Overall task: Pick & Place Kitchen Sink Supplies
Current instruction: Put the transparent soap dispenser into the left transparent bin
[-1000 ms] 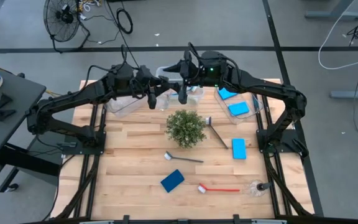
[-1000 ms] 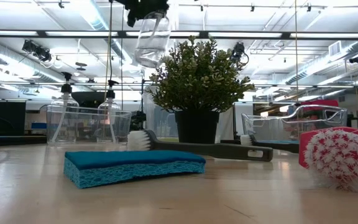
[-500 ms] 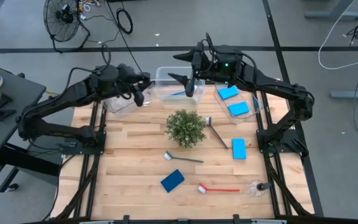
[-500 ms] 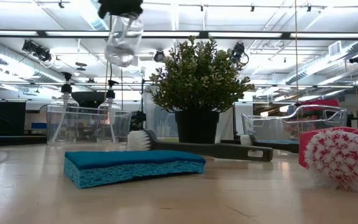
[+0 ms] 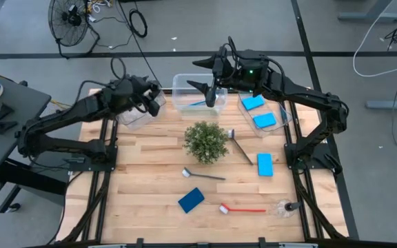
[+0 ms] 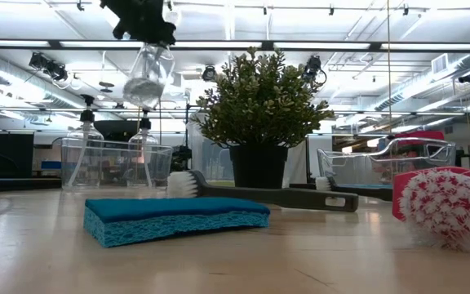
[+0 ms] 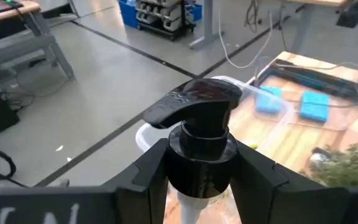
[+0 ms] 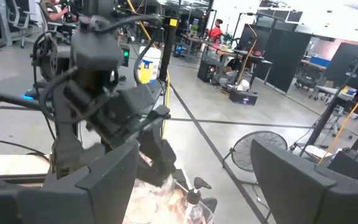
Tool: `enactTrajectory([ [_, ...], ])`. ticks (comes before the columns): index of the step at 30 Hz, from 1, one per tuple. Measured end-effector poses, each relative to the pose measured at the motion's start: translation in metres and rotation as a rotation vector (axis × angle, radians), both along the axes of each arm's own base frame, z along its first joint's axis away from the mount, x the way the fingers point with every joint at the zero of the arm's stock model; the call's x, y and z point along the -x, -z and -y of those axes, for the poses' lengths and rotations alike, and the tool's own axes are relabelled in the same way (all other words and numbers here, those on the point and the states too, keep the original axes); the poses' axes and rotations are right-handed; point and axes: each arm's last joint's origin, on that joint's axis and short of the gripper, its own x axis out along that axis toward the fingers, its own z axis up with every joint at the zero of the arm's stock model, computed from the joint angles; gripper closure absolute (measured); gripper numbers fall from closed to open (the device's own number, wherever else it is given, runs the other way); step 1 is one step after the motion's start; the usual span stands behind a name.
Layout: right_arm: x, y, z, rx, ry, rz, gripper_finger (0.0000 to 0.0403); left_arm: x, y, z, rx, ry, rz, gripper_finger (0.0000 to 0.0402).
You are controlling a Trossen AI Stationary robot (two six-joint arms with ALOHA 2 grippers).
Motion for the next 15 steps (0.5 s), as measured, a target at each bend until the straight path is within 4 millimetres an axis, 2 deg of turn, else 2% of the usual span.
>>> enactTrajectory([
  [6,0.0,0.0,0.0,0.0,-0.001,0.0,0.0092,0.008,0.018,-0.004,-0.106,-0.08,0.068,0.026],
  [15,0.0,0.0,0.0,0.003,-0.002,-0.001,0.0092,0.016,0.06,-0.02,-0.122,-0.174,0.117,0.026],
])
